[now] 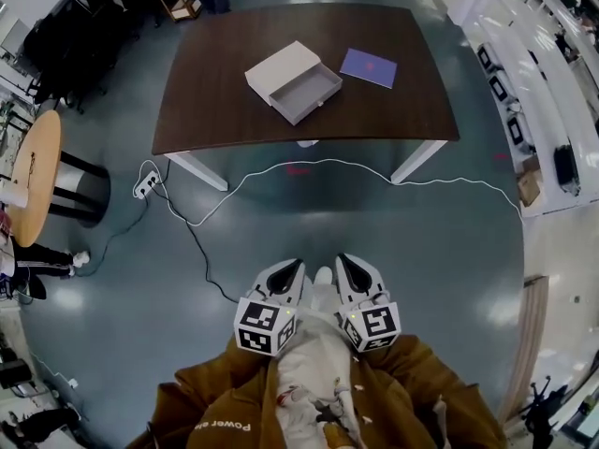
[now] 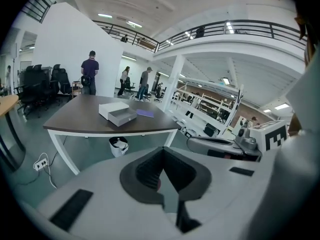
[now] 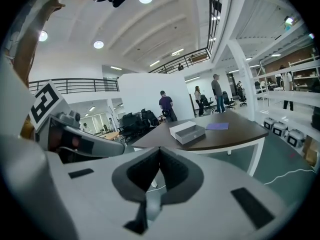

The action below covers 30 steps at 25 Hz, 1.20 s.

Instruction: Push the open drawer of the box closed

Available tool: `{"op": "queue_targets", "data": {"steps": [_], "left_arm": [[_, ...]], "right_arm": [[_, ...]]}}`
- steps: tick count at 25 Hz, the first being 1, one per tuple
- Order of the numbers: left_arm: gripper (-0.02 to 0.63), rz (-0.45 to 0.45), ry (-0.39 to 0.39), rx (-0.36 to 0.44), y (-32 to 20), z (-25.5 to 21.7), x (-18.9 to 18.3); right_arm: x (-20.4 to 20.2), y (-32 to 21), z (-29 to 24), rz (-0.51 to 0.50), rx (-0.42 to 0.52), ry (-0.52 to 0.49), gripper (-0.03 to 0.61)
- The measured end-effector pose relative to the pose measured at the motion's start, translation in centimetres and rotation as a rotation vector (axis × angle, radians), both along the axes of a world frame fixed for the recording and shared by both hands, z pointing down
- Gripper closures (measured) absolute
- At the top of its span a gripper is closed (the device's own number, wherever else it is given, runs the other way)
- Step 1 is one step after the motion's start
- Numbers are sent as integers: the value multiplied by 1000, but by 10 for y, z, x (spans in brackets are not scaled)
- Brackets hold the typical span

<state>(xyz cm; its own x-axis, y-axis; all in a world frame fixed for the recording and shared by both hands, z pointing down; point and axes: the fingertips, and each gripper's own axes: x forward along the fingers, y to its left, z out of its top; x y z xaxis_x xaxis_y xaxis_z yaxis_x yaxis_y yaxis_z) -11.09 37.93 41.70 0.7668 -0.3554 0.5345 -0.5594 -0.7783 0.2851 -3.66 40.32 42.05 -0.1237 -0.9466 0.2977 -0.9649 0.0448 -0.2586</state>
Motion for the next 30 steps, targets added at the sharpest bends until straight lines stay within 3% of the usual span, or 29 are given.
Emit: {"op": "queue_targets", "data": {"steps": [8,15,24,30], "left_arm": [[609,-3,6,-3,-40,8,30],[609,20,23,-28,-113,18,62],[609,84,34,-70,-249,23,104],[609,113,28,-54,-339,25,118]], "right_arm": [[30,-41,6,-9,-5,-1,572],[58,-109,16,2,-37,23,572],[90,-241,21,39,-77,25,572],[106,-326,24,61,-91,28,572]]}}
